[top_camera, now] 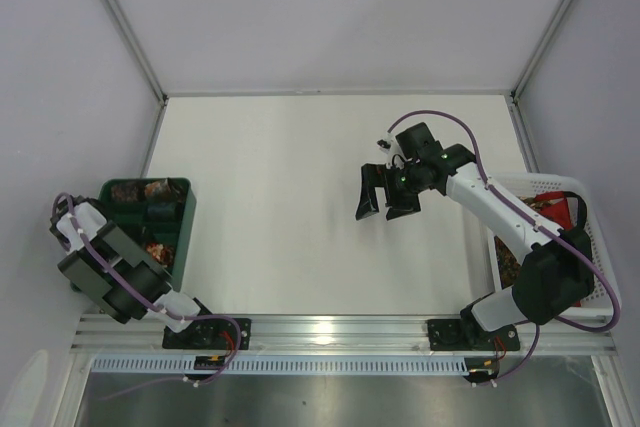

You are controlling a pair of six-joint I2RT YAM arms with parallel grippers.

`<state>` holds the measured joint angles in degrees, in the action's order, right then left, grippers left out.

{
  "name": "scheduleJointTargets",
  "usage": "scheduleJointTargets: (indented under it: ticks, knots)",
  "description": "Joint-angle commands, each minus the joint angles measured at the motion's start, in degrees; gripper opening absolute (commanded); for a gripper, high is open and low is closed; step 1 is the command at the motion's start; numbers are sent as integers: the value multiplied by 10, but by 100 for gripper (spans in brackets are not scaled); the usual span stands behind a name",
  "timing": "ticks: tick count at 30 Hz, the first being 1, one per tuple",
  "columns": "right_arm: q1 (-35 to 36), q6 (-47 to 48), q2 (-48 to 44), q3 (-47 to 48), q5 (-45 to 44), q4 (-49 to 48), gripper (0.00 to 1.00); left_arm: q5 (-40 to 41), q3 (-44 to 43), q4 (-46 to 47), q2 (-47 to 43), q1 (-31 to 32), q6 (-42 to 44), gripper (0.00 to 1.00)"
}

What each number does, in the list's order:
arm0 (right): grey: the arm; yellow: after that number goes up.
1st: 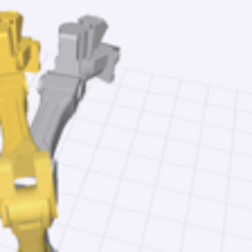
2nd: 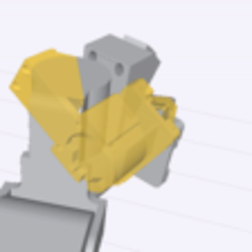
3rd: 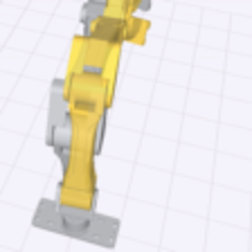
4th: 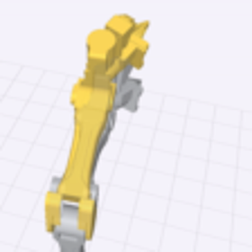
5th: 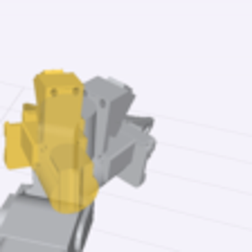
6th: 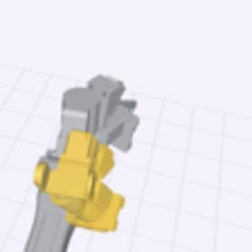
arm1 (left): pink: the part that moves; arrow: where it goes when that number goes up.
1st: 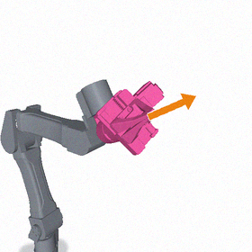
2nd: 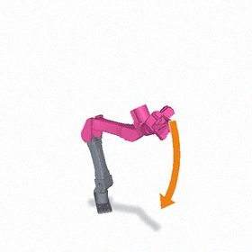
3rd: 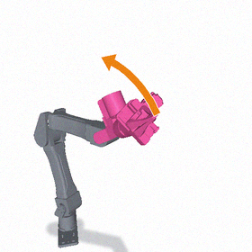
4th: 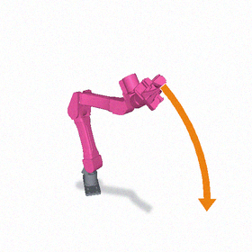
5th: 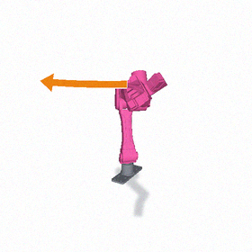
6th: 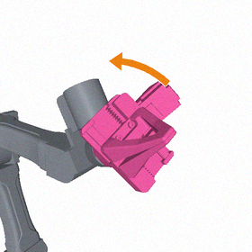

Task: Roll the ties
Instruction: Place the rolled tie into the container

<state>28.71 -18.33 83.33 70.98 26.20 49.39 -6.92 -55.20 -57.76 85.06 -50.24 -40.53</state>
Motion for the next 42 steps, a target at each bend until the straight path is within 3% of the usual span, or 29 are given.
scheduleJointTargets:
  ticks: [1,11,22,26,27,28,33,42]
  knots:
    - [0,3,-19,18,6,-4,100,-22,-23,-11,-15,-5,-10,0]
    - [1,4,-26,14,3,-2,100,59,10,12,19,-15,-9,1]
    - [-1,4,-25,15,6,-4,100,64,-21,-12,22,-17,-10,46]
    - [-1,3,-23,16,8,-4,100,60,-32,-27,16,-18,-8,54]
    - [-1,2,-23,16,8,-4,100,64,-32,-34,11,-18,-9,65]
    - [-1,2,-22,17,8,-4,100,68,-32,-39,9,-18,-10,69]
    - [-1,4,-21,18,8,-5,100,92,-31,-52,10,-18,-4,76]
    - [-1,4,-20,18,8,-6,100,110,-51,-83,5,-19,-3,78]
